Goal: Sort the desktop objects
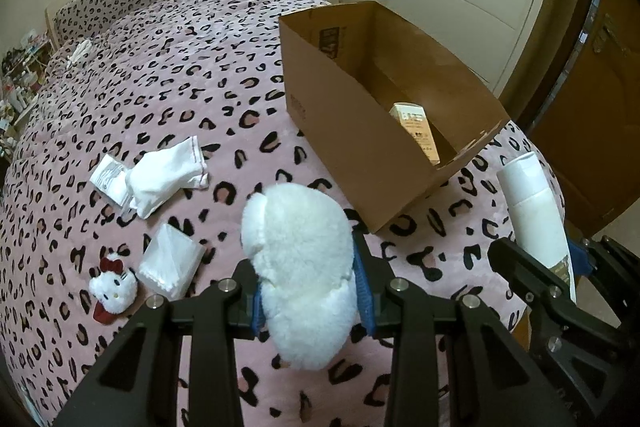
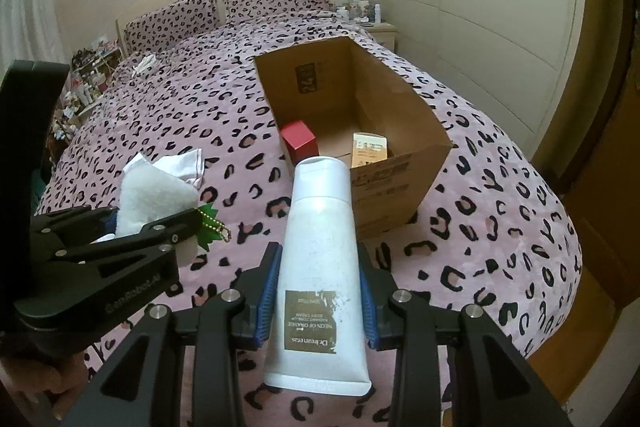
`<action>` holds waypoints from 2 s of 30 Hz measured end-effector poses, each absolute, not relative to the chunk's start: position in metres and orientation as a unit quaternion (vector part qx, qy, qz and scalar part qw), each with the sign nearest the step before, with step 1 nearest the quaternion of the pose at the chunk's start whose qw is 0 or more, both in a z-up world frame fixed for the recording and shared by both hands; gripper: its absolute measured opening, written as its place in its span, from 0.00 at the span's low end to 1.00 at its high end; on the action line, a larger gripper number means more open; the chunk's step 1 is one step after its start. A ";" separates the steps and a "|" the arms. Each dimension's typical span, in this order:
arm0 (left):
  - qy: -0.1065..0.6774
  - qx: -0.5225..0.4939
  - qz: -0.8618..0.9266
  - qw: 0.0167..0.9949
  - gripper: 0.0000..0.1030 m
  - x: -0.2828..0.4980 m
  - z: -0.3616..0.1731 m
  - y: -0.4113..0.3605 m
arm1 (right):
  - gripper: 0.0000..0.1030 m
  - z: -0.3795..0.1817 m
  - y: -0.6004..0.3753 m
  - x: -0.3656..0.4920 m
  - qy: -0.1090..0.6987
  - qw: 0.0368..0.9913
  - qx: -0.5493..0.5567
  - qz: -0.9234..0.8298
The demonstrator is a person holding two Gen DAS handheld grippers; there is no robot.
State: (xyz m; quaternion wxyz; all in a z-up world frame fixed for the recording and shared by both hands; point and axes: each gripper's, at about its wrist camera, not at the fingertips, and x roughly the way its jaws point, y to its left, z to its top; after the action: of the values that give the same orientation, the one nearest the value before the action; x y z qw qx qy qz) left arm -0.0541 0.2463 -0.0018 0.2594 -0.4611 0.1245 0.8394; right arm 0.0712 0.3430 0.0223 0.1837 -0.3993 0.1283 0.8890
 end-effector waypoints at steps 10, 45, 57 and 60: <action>0.129 -0.459 0.835 0.275 0.35 -0.055 0.006 0.268 | 0.34 0.029 0.359 0.073 0.137 0.184 -0.389 0.892; 0.104 -0.466 0.803 0.358 0.35 -0.192 0.063 0.355 | 0.34 0.073 0.437 -0.033 0.131 0.204 -0.345 0.907; 0.108 -0.484 0.797 0.345 0.35 -0.253 0.033 0.391 | 0.34 0.038 0.454 -0.070 0.136 0.203 -0.376 0.894; 0.115 -0.483 0.797 0.344 0.35 -0.256 0.026 0.393 | 0.34 0.028 0.455 -0.074 0.137 0.203 -0.383 0.891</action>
State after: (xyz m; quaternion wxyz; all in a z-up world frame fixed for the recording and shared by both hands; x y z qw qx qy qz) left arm -0.2558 0.3935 0.0264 0.3444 -0.4829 0.1153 0.7968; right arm -0.0744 0.4545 0.0278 0.2027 -0.3834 0.1370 0.8906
